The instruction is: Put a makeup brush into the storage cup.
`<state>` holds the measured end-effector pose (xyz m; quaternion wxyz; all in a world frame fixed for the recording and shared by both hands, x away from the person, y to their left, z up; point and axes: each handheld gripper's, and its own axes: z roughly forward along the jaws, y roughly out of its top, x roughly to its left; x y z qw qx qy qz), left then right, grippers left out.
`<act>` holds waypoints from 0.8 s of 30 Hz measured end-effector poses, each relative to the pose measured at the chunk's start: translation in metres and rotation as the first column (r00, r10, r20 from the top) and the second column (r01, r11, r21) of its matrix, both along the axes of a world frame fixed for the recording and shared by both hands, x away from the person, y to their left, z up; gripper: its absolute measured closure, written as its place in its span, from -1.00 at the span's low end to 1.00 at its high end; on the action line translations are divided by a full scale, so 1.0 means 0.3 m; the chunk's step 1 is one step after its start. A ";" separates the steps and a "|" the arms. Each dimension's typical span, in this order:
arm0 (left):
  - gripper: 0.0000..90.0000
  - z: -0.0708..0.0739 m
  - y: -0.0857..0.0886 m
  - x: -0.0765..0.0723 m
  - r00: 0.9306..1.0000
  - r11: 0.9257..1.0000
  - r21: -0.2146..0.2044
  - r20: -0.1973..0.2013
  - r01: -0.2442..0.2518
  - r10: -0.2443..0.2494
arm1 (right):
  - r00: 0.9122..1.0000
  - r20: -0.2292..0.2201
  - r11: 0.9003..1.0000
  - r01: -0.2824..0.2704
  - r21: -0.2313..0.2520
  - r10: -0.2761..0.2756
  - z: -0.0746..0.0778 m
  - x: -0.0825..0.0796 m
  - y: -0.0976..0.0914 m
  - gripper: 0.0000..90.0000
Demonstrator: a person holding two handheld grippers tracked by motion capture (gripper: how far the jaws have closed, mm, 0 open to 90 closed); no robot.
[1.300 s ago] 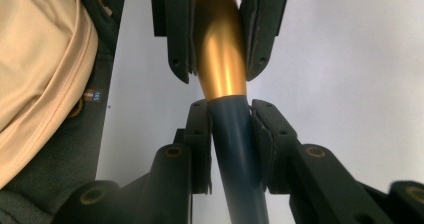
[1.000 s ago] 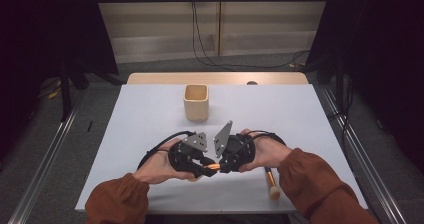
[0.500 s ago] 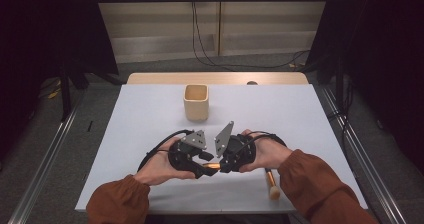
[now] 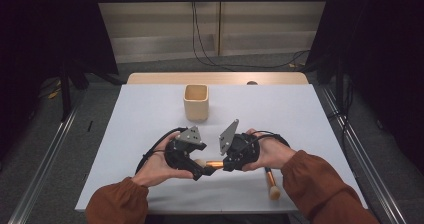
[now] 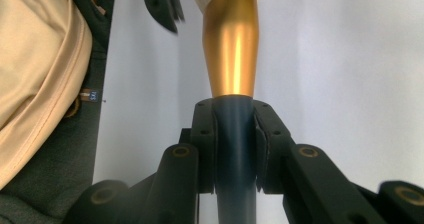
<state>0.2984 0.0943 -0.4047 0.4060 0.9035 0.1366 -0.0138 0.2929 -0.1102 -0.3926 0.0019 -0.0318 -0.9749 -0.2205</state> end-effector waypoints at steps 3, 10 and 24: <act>-0.80 -0.002 0.013 0.000 1.000 1.000 -0.011 0.003 -0.024 0.024 | 1.000 -0.004 1.000 0.013 0.014 -0.013 -0.006 0.010 -0.014 0.67; -0.90 -0.003 0.064 0.008 0.997 0.996 -0.022 -0.004 -0.083 0.083 | 0.999 0.000 0.999 0.051 0.019 -0.051 -0.011 0.013 -0.052 0.67; -0.93 -0.019 0.143 -0.017 0.980 0.980 -0.038 0.033 -0.194 0.196 | 0.991 -0.019 0.991 0.133 0.022 -0.133 -0.028 0.005 -0.119 0.66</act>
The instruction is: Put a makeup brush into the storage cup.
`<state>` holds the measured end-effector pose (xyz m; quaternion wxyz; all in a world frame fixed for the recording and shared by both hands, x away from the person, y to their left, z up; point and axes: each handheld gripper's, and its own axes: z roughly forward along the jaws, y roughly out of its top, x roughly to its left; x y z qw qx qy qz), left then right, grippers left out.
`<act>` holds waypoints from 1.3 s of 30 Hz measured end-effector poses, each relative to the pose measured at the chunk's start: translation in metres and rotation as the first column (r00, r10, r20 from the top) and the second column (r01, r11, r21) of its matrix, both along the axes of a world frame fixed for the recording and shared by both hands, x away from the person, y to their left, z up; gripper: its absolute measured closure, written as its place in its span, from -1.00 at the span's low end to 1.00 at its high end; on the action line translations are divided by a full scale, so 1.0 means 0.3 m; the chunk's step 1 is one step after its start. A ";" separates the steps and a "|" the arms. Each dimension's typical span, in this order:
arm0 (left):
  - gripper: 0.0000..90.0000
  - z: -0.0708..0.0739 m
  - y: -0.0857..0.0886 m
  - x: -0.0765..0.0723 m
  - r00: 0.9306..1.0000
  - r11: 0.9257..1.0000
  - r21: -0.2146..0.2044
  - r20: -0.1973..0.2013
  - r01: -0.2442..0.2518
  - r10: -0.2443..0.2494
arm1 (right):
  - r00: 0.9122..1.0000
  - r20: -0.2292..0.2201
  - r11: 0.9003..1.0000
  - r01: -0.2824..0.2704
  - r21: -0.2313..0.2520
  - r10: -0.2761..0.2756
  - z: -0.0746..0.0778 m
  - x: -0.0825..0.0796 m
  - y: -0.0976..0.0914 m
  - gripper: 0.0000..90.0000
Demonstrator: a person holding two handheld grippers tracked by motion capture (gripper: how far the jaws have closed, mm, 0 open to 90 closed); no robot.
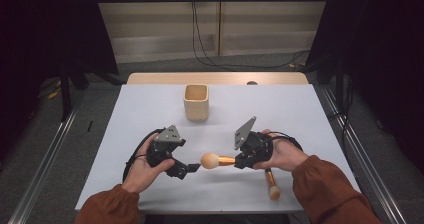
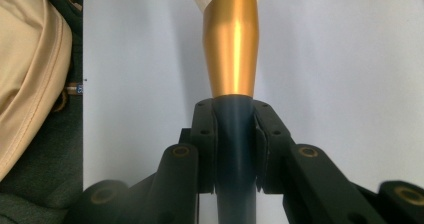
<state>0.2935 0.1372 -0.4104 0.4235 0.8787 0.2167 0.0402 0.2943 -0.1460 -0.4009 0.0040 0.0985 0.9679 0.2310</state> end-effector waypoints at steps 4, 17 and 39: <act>-0.93 0.002 0.013 -0.023 1.000 1.000 -0.023 0.004 -0.020 0.021 | 1.000 0.020 1.000 0.018 0.012 -0.019 -0.004 -0.018 -0.016 0.66; -0.93 -0.022 0.071 -0.079 0.998 0.997 -0.036 -0.003 -0.070 0.070 | 0.992 -0.004 0.989 0.123 0.076 -0.123 -0.051 -0.044 -0.075 0.66; -0.93 -0.028 0.095 -0.093 0.992 0.990 -0.053 0.004 -0.130 0.130 | 0.950 0.018 0.922 0.299 0.245 -0.312 -0.105 -0.044 -0.111 0.66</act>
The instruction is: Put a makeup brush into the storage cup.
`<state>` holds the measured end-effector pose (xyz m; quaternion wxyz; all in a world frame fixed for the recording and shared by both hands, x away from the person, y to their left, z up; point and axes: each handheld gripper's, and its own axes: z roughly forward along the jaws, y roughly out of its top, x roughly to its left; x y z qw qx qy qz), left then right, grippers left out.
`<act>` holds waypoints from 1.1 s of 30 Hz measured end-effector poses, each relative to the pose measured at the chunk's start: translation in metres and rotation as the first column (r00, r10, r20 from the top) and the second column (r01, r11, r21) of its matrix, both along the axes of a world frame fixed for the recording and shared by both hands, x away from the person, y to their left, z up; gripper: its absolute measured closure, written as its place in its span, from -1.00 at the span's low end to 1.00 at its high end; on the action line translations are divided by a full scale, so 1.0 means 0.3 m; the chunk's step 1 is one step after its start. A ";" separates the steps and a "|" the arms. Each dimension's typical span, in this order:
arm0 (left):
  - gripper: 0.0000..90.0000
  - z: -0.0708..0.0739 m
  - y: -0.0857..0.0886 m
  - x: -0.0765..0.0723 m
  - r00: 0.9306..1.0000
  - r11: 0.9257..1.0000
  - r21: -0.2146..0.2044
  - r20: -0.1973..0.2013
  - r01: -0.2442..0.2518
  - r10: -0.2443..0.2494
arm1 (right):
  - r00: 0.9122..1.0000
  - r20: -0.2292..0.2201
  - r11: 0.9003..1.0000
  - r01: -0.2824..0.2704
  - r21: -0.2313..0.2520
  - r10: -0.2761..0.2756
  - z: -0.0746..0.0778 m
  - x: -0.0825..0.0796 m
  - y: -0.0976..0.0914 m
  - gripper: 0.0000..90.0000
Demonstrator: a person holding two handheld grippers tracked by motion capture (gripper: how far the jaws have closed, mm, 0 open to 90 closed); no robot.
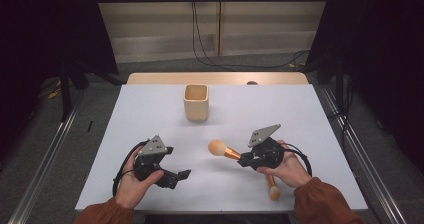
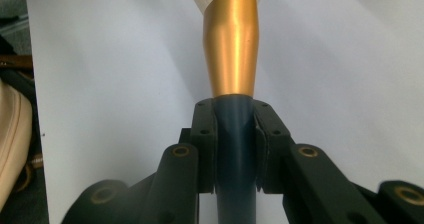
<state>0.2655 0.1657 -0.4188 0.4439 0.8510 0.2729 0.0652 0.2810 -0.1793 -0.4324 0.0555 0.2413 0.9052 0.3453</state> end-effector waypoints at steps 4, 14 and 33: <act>-0.93 -0.003 0.005 0.005 1.000 1.000 -0.003 0.000 0.005 -0.005 | 1.000 0.002 0.999 0.022 0.024 -0.022 -0.007 0.001 -0.004 0.66; -0.93 -0.011 0.017 0.007 1.000 1.000 -0.010 0.003 -0.002 0.002 | 0.998 0.021 0.994 0.056 0.098 -0.058 -0.028 -0.017 -0.001 0.66; -0.93 -0.010 0.025 0.002 1.000 0.999 -0.029 0.005 -0.015 0.015 | 0.984 0.135 0.966 0.084 0.245 -0.119 -0.034 -0.063 -0.009 0.66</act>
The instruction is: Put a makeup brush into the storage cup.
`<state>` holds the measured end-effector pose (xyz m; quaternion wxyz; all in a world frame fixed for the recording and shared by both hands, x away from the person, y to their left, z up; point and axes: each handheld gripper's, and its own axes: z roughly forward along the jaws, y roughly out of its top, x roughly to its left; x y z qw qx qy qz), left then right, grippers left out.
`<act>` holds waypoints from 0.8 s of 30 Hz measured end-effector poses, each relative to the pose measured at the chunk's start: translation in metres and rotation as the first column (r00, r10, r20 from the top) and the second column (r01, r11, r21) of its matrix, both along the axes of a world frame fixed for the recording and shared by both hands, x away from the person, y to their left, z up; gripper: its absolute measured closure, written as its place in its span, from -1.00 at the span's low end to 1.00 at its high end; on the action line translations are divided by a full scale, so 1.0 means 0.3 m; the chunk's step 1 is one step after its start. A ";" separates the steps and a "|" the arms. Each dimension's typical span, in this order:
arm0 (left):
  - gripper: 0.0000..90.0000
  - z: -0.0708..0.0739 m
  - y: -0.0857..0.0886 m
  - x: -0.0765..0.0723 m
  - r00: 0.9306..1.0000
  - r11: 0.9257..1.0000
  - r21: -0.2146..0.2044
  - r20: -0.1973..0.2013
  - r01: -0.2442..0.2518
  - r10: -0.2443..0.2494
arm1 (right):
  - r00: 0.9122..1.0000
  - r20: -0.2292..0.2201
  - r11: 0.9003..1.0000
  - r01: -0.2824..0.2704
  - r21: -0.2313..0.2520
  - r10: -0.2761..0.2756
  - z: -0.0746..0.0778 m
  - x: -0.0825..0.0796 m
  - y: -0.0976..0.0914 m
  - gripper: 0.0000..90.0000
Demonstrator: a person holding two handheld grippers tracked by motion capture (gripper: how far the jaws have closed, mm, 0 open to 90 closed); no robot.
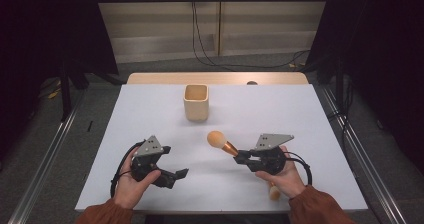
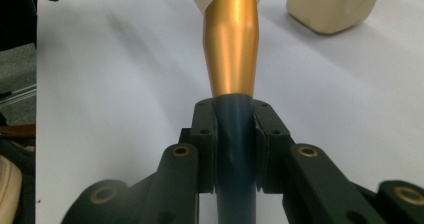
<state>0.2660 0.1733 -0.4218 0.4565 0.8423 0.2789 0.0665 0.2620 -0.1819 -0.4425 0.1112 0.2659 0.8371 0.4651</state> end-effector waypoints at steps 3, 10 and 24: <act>-0.93 0.000 -0.003 -0.003 1.000 1.000 -0.003 -0.002 0.020 -0.020 | 0.999 0.048 1.000 0.006 0.015 -0.007 0.005 -0.005 0.003 0.66; -0.92 -0.004 -0.009 -0.005 1.000 0.999 -0.022 -0.004 0.023 -0.023 | 0.995 0.101 0.999 0.018 0.050 -0.023 0.017 -0.011 0.003 0.66; -0.92 -0.011 -0.028 -0.011 0.999 0.992 -0.125 0.031 0.021 -0.017 | 0.989 0.147 0.970 -0.013 0.244 -0.024 0.036 -0.006 -0.012 0.66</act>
